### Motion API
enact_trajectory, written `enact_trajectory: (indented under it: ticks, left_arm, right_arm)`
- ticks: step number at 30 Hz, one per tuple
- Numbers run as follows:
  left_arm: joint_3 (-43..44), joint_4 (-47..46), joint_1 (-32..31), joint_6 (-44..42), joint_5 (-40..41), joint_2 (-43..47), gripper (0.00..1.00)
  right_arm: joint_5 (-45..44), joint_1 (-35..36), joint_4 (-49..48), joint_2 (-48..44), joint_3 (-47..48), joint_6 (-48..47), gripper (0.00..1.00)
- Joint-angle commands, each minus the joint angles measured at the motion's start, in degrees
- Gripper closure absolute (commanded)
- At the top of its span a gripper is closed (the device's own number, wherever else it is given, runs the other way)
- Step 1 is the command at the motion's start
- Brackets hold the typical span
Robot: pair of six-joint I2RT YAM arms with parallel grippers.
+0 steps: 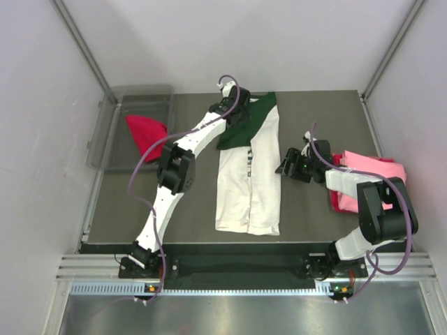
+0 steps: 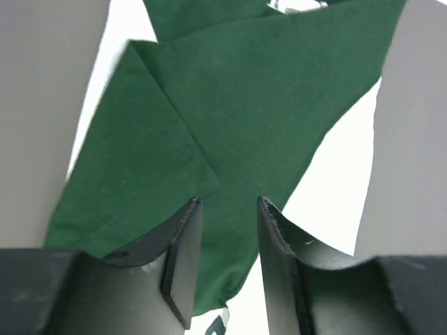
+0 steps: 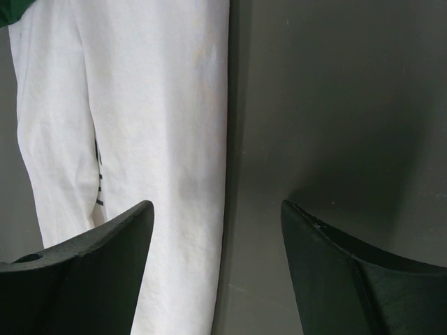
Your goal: Fold and stack the t-shirts
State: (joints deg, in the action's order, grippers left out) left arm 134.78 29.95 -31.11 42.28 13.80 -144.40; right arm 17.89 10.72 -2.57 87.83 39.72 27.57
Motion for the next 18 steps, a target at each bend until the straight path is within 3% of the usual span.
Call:
enact_trajectory:
  ticks: [1, 6, 13, 18]
  left_arm:
    - [0.75, -1.84, -0.53, -2.36, -1.24, 4.82, 0.55]
    - [-4.68, 2.82, -0.53, -10.63, 0.87, 12.36, 0.5]
    - [-23.22, 2.65, -0.53, -21.96, 6.58, 23.98, 0.38]
    - [-25.45, 1.77, -0.7, -30.58, 6.41, 24.87, 0.36]
  right_arm:
    - [0.04, -0.26, -2.71, -1.96, -0.61, -0.68, 0.27]
    - [0.21, -0.17, -2.62, -1.88, -0.61, -0.59, 0.27]
    - [-0.22, -0.17, -3.15, -2.32, -1.14, -0.59, 0.27]
    - [-0.4, -0.17, -3.5, -2.58, -1.4, -0.59, 0.27]
